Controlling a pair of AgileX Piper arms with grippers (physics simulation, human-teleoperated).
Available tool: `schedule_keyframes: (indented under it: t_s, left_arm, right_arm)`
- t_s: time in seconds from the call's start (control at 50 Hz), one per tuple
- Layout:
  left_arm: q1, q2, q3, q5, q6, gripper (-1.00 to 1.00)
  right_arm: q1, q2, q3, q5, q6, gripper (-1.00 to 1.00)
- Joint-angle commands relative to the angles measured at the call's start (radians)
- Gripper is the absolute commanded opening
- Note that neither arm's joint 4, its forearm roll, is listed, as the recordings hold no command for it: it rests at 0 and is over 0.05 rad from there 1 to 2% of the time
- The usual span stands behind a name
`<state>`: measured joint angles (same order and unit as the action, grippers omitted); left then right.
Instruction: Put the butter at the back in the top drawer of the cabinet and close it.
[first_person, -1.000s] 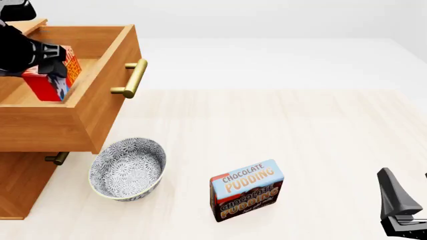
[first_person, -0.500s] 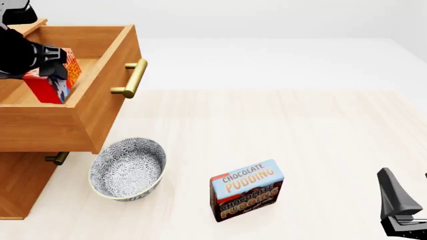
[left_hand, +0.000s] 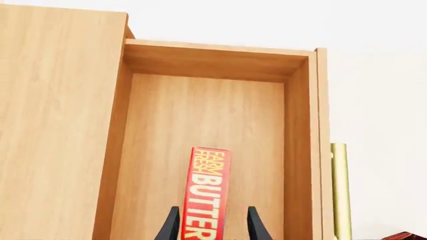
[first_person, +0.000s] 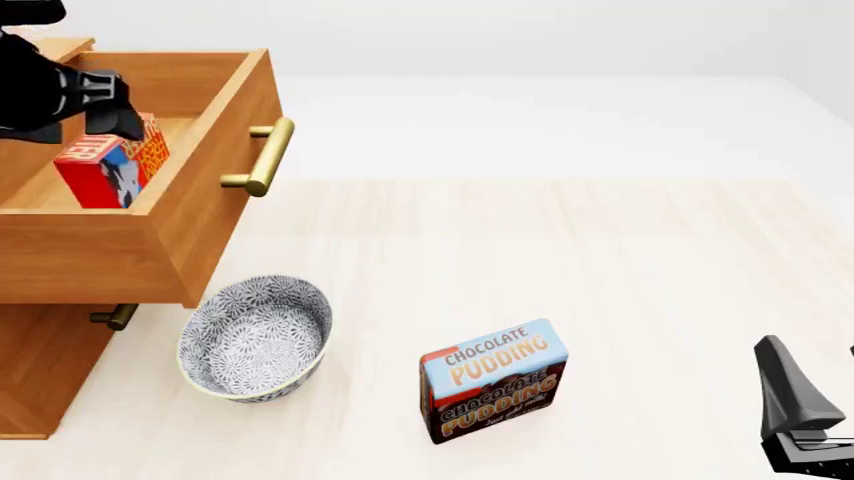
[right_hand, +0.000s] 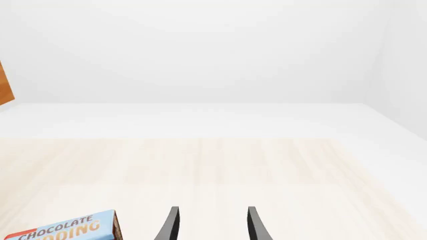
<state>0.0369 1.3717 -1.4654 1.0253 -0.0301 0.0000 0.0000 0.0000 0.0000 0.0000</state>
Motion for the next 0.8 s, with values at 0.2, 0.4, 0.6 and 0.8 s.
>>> schedule_keyframes:
  t_s: [0.2,0.4,0.6,0.8]
  left_arm:
    - [-0.061,-0.030,-0.088,0.028,-0.029,1.00]
    - [-0.103,-0.039,-0.135,0.047,-0.055,1.00]
    - [-0.185,-0.039,-0.186,0.045,-0.093,1.00]
    - [-0.281,-0.008,-0.178,0.004,-0.123,1.00]
  right_arm:
    - [0.000,0.000,0.000,0.000,0.000,1.00]
    - [0.000,0.000,0.000,0.000,0.000,1.00]
    - [0.000,0.000,0.000,0.000,0.000,1.00]
    - [0.000,0.000,0.000,0.000,0.000,1.00]
